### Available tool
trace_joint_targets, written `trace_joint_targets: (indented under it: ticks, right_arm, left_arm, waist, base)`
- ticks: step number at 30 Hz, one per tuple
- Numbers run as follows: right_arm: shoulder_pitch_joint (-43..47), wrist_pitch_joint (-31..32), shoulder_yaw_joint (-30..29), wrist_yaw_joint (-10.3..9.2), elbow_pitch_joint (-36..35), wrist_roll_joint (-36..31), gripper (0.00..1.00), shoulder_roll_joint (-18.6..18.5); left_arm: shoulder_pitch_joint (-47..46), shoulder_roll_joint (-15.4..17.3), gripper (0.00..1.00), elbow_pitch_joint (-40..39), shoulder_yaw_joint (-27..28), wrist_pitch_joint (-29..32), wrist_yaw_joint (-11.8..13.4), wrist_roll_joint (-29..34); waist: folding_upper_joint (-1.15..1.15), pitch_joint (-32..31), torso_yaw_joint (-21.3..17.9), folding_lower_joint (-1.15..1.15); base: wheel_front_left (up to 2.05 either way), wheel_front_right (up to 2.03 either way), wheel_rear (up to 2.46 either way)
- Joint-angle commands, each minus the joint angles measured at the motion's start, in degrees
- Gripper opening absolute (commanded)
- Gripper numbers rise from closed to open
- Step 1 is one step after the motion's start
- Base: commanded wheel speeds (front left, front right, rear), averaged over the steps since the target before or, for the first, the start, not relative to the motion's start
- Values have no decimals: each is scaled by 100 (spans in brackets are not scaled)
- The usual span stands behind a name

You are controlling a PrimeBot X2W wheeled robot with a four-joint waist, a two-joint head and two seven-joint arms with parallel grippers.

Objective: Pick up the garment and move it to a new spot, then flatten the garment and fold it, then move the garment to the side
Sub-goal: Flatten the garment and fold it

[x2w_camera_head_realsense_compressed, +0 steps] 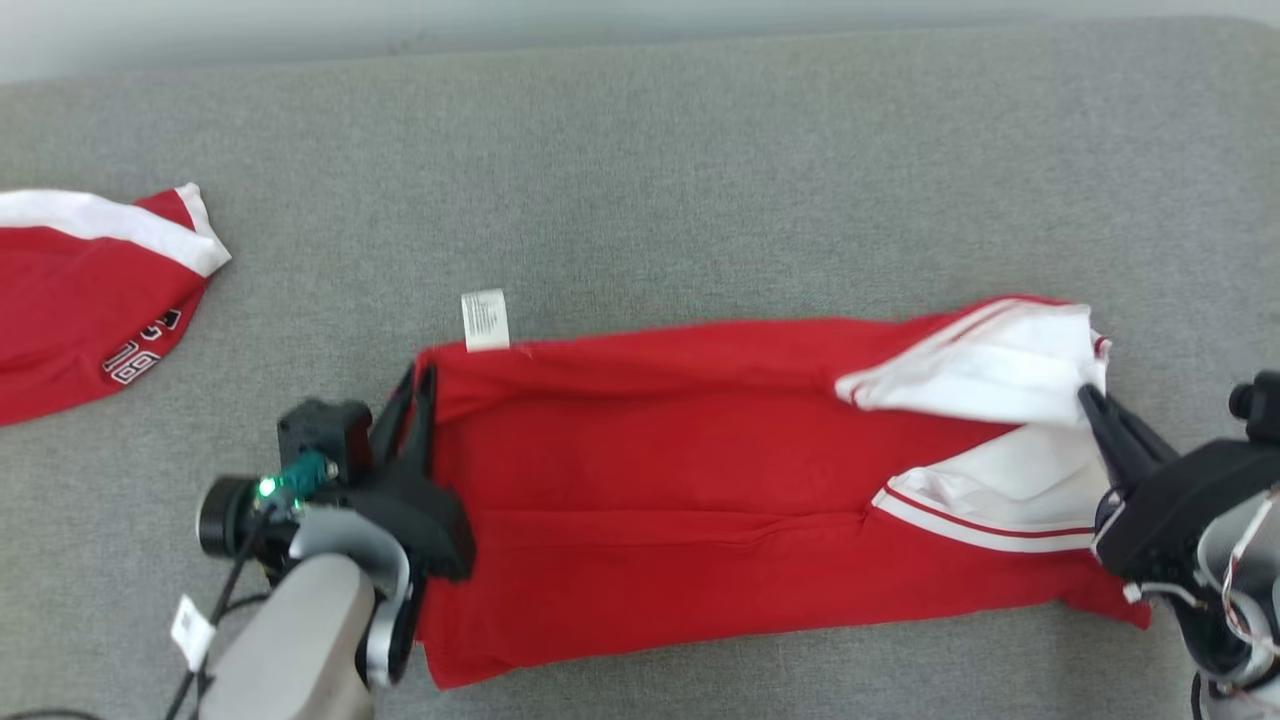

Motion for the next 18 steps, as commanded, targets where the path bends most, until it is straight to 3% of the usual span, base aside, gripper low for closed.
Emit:
trace_joint_targets:
  ticks: [1, 12, 13, 14, 15, 18]
  right_arm:
    - [178, 98, -90, -13, -131, -101, 0, 97]
    - [713, 613, -578, -13, -776, -328, 0, 503]
    - [772, 670, -578, -13, -817, -356, 0, 510]
    - [830, 717, -597, -13, -844, -368, 0, 529]
    - [880, 762, -605, -13, -864, -399, 0, 539]
    - [1022, 883, -605, -13, -855, -532, 3, 573]
  left_arm:
    - [173, -2, 0, 2, 9, -52, -11, 7]
    - [611, -31, 0, -41, 150, -96, -2, 7]
    - [625, -40, 16, -9, 151, -95, -11, 7]
    - [628, -45, 40, 18, 155, -96, -19, 13]
    - [631, -45, 97, 43, 159, -97, -23, 23]
    - [670, -84, 100, 73, 190, -99, -30, 33]
  waist:
    - [0, -97, -14, 1]
    - [0, -299, 52, 1]
    - [0, -307, 53, 1]
    - [0, -315, 51, 1]
    - [0, -322, 47, 1]
    - [0, -351, 30, 1]
  base:
    - [0, 0, 0]
    - [0, 0, 0]
    - [0, 0, 0]
    - [0, 0, 0]
    - [0, 0, 0]
    - [0, 0, 0]
